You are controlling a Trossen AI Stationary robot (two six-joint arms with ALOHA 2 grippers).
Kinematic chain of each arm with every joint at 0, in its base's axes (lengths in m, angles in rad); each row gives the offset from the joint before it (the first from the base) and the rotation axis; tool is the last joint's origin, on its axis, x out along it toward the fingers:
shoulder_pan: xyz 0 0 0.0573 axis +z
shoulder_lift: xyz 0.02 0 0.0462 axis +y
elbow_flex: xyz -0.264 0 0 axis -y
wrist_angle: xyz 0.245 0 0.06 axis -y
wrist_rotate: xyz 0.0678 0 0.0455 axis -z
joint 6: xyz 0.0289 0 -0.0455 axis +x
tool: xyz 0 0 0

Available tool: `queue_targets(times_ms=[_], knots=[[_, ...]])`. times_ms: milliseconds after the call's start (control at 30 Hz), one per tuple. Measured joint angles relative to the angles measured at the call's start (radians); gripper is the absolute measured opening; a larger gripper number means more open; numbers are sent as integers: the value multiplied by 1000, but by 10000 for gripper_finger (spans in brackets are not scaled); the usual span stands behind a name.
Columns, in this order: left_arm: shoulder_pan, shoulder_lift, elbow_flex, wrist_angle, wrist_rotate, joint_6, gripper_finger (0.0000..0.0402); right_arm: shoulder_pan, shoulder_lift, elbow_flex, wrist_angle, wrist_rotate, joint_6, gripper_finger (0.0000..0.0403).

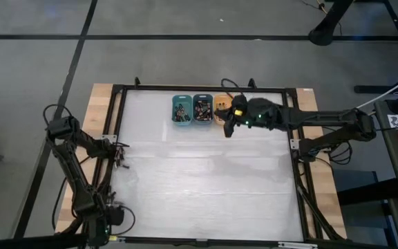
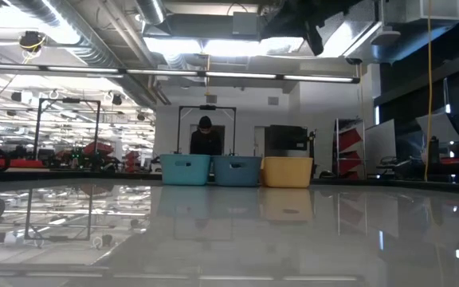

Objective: Sort batteries
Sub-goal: Put the brown battery into the green bin

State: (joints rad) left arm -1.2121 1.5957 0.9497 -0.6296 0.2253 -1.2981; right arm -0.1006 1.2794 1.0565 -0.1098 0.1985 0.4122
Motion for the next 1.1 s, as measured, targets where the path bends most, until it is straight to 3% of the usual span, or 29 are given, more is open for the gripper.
queue_targets(times_ms=[133,300,433,633,833,967,1100], knots=[[-12,1,22,9,-9,2,168,57,25,0,-8,76,29,0],[22,1,118,-94,-163,86,131,71,96,1,-1,96,105,0],[27,6,145,14,-251,114,94,69,166,1,21,86,165,0],[-63,135,169,248,-187,101,23,104,238,1,171,54,144,0],[-106,260,338,-11,-236,143,3,126,244,1,198,73,126,0],[-111,332,396,27,-206,264,2,127,244,1,198,79,122,0],[-117,372,445,37,-173,288,1,127,244,1,198,78,123,0]])
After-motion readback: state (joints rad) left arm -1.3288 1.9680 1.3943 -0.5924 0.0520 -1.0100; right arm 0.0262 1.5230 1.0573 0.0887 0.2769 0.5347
